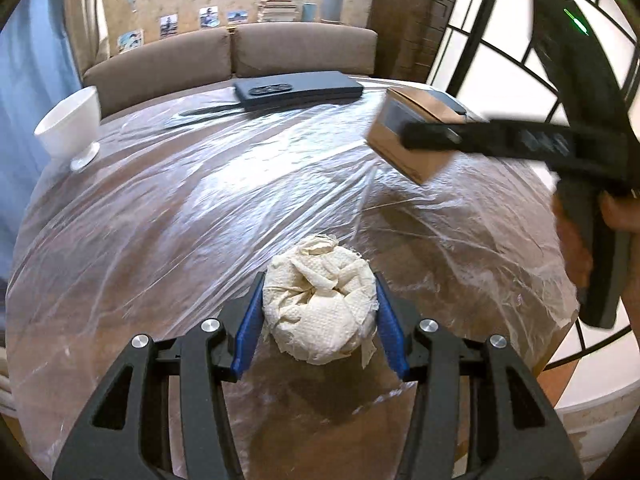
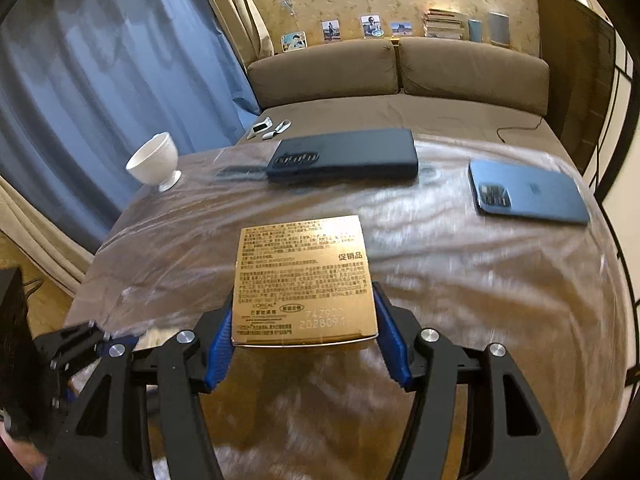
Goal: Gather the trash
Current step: 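Grasp the cream cloth with the left tool while the right tool grasps the tan cardboard box, then carry the cloth and cardboard box with both tools over the white bin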
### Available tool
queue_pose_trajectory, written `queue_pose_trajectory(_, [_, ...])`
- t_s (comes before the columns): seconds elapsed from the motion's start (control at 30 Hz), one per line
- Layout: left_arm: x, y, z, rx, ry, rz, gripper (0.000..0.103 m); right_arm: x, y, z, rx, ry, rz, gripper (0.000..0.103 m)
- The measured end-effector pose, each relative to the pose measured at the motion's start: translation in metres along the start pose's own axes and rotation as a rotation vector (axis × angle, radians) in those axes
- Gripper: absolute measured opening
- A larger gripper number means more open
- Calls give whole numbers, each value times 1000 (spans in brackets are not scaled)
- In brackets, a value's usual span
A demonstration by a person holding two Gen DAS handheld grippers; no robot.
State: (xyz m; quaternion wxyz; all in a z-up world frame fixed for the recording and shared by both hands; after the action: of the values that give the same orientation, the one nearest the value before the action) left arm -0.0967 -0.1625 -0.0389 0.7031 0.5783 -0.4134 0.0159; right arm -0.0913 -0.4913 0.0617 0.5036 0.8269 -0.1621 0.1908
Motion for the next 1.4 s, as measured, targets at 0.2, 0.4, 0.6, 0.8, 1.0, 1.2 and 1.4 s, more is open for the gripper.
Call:
queue_pose_trajectory(0.2, [-3, 11, -12, 19, 18, 20, 52, -37, 18, -10, 17, -19, -20, 60])
queue_pose_trajectory(0.4, [-19, 29, -11, 22, 22, 29, 52, -71, 34, -21, 39, -43, -28, 60])
queue_pose_trajectory(0.6, [-32, 44, -4, 14, 21, 32, 52, -101, 51, -29, 51, -40, -43, 60])
queue_pose_trajectory(0.8, [-54, 61, 5, 7, 16, 23, 52, -127, 68, -35, 59, -21, -59, 60])
queue_pose_trajectory(1.0, [-72, 72, 20, -5, 3, 13, 52, -156, 85, -40, 73, 0, -80, 60])
queue_pose_trajectory(1.2, [-92, 83, 37, -9, -10, 7, 52, -183, 96, -44, 81, 21, -108, 60])
queue_pose_trajectory(1.4, [-114, 91, 55, -26, -27, -12, 52, -208, 105, -48, 86, 46, -144, 60])
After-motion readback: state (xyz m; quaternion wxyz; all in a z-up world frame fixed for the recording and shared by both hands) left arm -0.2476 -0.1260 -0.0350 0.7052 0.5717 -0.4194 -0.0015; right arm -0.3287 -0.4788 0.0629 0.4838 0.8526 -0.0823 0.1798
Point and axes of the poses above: each gripper's, at about its wrist camera, not at the fingertips, and y roughly against the way its jaws point, z to its right, x to its top, the point moved 7 cm from there along -y, roughly the way its jaws point, and after that the axes turned 13 degrees about -y, right-handed, at the moved point
